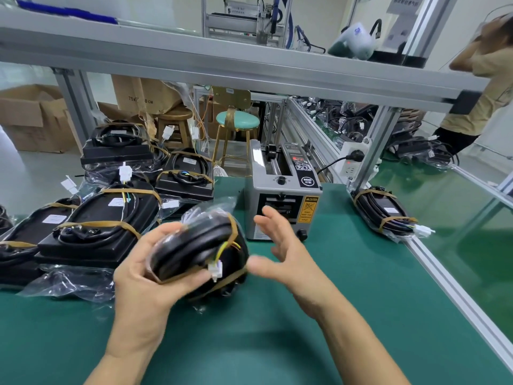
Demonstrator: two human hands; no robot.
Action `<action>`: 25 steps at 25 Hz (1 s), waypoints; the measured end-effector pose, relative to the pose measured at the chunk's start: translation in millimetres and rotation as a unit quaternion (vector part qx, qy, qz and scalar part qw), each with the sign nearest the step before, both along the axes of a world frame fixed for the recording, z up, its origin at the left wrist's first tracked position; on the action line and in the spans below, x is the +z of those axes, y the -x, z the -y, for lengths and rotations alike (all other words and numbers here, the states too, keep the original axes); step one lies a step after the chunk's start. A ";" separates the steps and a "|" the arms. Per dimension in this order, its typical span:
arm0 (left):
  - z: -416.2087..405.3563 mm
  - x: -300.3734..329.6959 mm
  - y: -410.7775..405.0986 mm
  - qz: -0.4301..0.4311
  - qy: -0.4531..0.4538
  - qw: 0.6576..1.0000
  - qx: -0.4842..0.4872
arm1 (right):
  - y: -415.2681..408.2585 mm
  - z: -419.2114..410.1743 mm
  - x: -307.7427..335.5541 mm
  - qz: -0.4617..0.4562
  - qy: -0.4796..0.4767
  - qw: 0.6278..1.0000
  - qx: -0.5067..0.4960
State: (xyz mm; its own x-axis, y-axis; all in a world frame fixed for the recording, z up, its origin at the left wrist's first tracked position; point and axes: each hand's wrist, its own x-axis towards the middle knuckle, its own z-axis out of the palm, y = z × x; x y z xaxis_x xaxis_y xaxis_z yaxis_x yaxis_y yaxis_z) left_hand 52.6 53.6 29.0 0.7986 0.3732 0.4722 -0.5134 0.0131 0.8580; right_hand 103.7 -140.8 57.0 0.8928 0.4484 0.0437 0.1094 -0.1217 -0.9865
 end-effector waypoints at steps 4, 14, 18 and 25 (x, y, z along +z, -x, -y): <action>-1.7 -3.8 -4.3 -0.015 0.128 0.982 -0.136 | -6.9 -1.7 0.2 0.063 0.059 0.995 0.056; -17.2 15.5 -1.9 -0.077 -0.300 0.948 -0.068 | -14.0 -11.1 15.3 0.342 0.423 0.839 -0.031; -19.7 8.4 -3.7 -0.177 -0.101 0.976 -0.072 | -15.7 -18.9 17.2 0.347 0.402 0.847 0.021; -12.4 -2.7 -3.5 -0.187 0.052 0.974 -0.114 | -27.9 -29.2 38.8 0.225 0.252 0.938 0.077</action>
